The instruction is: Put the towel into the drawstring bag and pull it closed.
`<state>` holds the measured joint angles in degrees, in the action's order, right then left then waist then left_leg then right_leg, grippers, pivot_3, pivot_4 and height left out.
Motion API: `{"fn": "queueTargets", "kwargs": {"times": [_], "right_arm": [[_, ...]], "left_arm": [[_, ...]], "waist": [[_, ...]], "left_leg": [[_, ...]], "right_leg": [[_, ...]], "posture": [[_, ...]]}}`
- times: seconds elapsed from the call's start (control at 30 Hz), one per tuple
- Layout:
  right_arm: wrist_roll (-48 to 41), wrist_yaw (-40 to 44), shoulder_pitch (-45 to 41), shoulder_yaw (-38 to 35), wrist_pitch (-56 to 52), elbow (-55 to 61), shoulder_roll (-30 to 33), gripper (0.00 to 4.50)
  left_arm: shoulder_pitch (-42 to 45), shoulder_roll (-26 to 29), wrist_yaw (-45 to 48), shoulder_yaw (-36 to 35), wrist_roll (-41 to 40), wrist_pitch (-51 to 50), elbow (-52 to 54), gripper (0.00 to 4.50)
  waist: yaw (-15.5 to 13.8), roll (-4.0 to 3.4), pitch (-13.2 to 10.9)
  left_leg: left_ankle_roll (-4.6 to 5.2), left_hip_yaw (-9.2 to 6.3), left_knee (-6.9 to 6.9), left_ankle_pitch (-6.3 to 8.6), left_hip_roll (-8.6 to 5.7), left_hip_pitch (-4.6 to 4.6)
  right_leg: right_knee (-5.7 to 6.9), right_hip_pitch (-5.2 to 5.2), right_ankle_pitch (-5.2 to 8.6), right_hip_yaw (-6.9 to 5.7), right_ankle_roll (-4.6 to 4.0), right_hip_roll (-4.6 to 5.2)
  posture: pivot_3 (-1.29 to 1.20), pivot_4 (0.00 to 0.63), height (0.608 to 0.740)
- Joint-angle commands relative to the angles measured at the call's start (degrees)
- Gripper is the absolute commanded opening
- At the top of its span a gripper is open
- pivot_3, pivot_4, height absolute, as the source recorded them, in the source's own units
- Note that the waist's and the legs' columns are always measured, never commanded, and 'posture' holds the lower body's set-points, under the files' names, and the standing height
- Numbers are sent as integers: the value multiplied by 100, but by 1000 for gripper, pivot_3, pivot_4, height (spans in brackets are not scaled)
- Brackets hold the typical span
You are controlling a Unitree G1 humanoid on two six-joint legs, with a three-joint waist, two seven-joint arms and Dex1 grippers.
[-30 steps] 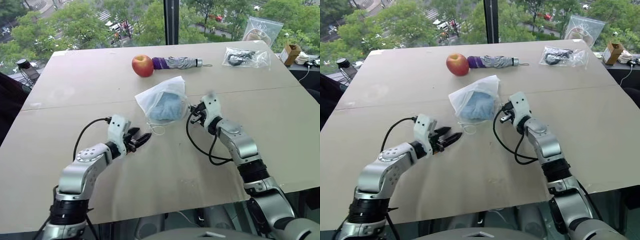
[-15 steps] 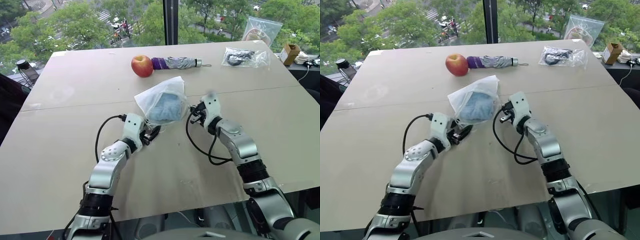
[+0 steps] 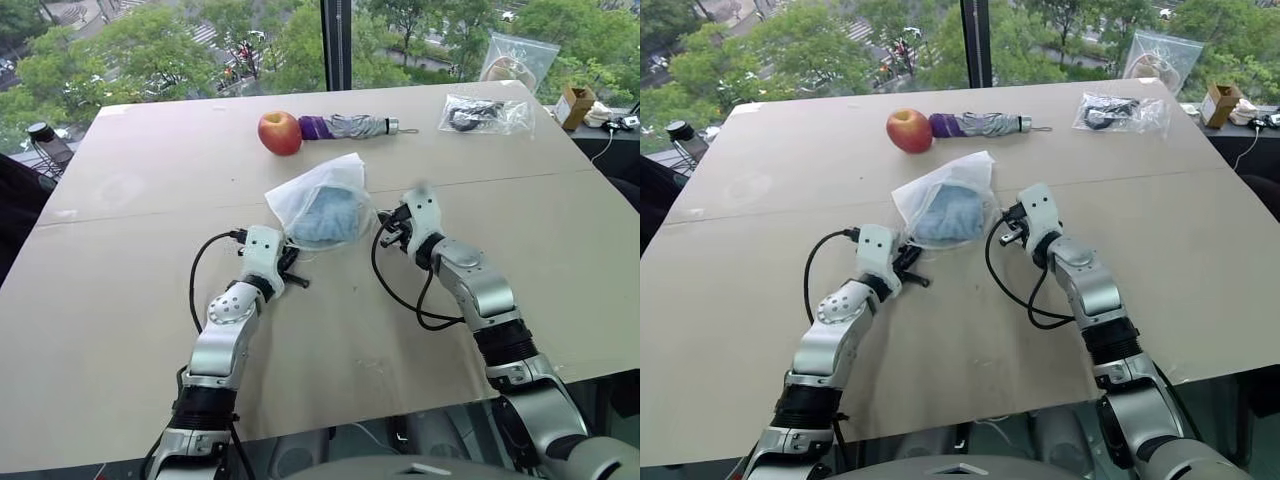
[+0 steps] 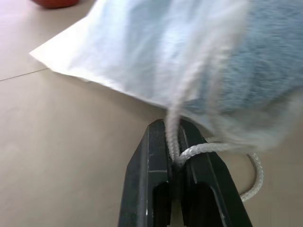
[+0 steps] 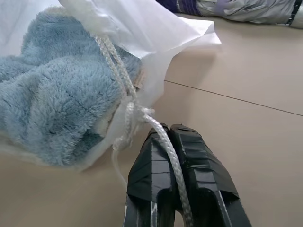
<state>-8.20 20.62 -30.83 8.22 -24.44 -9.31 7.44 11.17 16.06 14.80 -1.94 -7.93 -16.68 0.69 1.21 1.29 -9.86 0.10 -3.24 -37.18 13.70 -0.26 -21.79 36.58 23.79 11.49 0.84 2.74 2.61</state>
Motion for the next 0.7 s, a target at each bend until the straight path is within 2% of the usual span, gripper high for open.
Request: {"fn": "queueTargets", "kwargs": {"times": [0.03, 0.17, 0.3, 0.4, 0.5, 0.57, 0.7], "right_arm": [[7, -126, -175, -228, 527, 155, -98, 0], [225, -214, -316, -351, 1726, 146, -62, 0], [574, -850, -705, -701, 2652, -85, 31, 0], [929, -1493, -1121, -1006, 3188, -340, 217, 0], [1112, -1956, -1423, -1223, 3553, -584, 364, 0], [1103, -2115, -1566, -1344, 3637, -694, 414, 0], [1086, -2200, -1625, -1361, 3690, -831, 408, 0]], "left_arm": [[5, 57, -487, -359, 249, 149, -358, 73], [235, 269, -985, -533, 620, 480, -504, 73], [703, 788, -1368, -637, 1199, 804, -401, 73], [1302, 1325, -1644, -696, 1710, 1082, -344, 73], [1925, 1504, -1885, -999, 1671, 893, -427, 73], [2340, 1605, -1977, -1193, 1622, 733, -571, 73], [2585, 1741, -1834, -1040, 1757, 760, -657, 73]], "waist": [[11, 0, 0], [65, -1, -2], [90, 8, -11], [53, 17, -19], [21, 18, -18], [16, 19, -18], [46, 19, -18]], "left_leg": [[0, 0, 3, 0, 1, 1], [0, -3, 5, 0, 3, 0], [-1, -5, 6, 0, 2, -16], [-3, -9, 7, 1, -4, -35], [-6, -9, 4, -1, -14, -93], [-9, -5, 7, -3, -19, -96], [-15, 4, 46, -6, -19, -104]], "right_leg": [[1, 0, 0, 0, 0, -1], [0, 1, -2, -2, 4, -5], [-4, 15, -14, -5, 24, -5], [-9, 29, -28, -9, 2, 3], [-9, 83, -31, -7, 1, 13], [-9, 88, -31, -2, 1, 20], [-30, 102, -31, 1, 1, 23]], "posture": [[0, 150, 740], [0, 150, 740], [0, 150, 740], [0, 150, 740], [0, 150, 740], [0, 150, 740], [0, 150, 740]]}}
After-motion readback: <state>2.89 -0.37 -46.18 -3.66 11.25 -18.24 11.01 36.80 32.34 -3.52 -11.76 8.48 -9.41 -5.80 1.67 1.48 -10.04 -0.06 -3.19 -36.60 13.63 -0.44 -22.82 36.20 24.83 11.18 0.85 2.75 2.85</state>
